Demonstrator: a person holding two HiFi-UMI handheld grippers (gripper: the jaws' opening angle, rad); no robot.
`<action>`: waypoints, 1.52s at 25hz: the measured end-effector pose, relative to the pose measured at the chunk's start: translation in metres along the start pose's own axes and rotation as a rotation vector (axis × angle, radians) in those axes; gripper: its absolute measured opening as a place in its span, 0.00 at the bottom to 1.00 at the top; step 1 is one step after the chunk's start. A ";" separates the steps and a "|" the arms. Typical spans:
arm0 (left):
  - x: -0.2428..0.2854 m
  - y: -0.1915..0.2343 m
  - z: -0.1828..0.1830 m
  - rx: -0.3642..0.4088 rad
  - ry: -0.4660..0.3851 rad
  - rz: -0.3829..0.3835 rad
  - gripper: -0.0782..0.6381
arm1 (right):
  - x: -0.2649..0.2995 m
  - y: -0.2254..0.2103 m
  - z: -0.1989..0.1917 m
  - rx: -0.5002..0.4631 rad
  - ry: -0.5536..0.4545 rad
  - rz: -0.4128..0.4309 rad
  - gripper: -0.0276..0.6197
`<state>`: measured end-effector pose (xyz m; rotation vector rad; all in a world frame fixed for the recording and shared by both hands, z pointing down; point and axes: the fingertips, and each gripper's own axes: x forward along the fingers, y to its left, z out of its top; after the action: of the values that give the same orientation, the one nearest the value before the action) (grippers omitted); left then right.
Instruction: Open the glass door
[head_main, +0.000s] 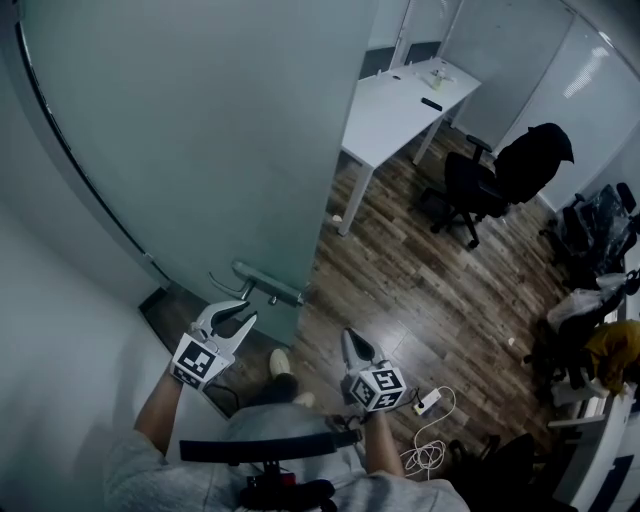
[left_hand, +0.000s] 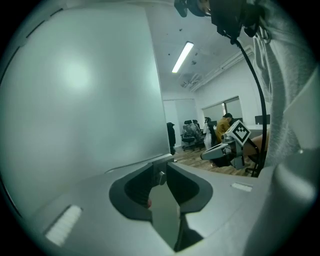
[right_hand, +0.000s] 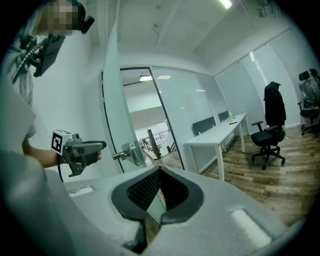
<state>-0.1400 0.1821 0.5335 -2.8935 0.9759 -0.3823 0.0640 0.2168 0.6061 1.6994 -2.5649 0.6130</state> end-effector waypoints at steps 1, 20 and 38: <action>0.000 -0.003 -0.001 -0.001 0.001 0.000 0.23 | 0.000 0.001 0.000 0.001 0.000 0.001 0.05; 0.010 -0.040 0.020 -0.152 -0.120 0.066 0.14 | -0.018 0.014 0.028 -0.028 -0.066 0.014 0.05; -0.007 -0.051 0.053 -0.172 -0.163 0.141 0.12 | -0.050 0.026 0.052 -0.048 -0.123 0.025 0.05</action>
<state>-0.1018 0.2264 0.4878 -2.9217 1.2298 -0.0538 0.0725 0.2528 0.5387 1.7450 -2.6638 0.4572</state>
